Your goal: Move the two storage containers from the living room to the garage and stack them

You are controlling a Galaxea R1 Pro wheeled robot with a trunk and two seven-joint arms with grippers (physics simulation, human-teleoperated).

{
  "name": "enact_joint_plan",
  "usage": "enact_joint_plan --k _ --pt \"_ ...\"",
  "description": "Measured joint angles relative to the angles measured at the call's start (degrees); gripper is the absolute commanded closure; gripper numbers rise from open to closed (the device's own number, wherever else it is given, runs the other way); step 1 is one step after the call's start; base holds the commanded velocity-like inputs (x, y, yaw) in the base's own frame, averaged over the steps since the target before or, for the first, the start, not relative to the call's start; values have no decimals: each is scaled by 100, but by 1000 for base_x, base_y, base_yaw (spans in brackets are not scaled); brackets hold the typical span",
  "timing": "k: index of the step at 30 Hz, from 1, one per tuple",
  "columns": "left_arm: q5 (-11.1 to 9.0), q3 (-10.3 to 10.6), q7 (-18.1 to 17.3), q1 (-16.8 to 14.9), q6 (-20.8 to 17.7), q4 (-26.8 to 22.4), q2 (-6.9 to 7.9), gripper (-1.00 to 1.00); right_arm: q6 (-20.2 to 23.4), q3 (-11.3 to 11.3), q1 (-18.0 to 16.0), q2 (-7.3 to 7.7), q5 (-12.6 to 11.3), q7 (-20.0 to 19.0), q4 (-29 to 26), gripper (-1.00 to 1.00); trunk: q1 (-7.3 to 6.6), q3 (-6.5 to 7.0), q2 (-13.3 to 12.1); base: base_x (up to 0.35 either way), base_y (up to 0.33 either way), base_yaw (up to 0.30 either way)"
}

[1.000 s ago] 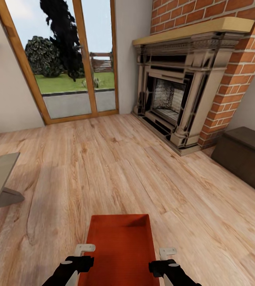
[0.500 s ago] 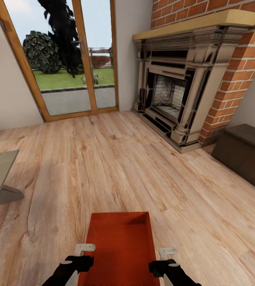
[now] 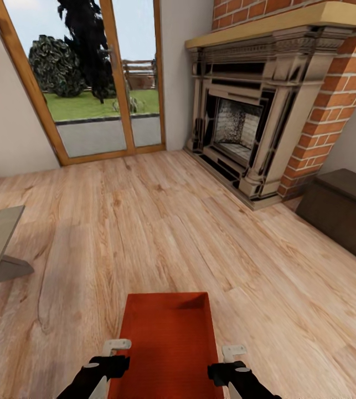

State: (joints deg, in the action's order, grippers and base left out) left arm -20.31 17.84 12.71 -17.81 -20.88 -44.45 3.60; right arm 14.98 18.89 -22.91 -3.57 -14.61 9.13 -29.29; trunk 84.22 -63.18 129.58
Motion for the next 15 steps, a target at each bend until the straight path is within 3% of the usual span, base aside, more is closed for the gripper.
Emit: enact_joint_plan --k 15 --pt "3 -37 -8 0 5 -10 -8 -100 -313 -1 0 3 6 -1 2 -100 0 -126 0 0 0 0"
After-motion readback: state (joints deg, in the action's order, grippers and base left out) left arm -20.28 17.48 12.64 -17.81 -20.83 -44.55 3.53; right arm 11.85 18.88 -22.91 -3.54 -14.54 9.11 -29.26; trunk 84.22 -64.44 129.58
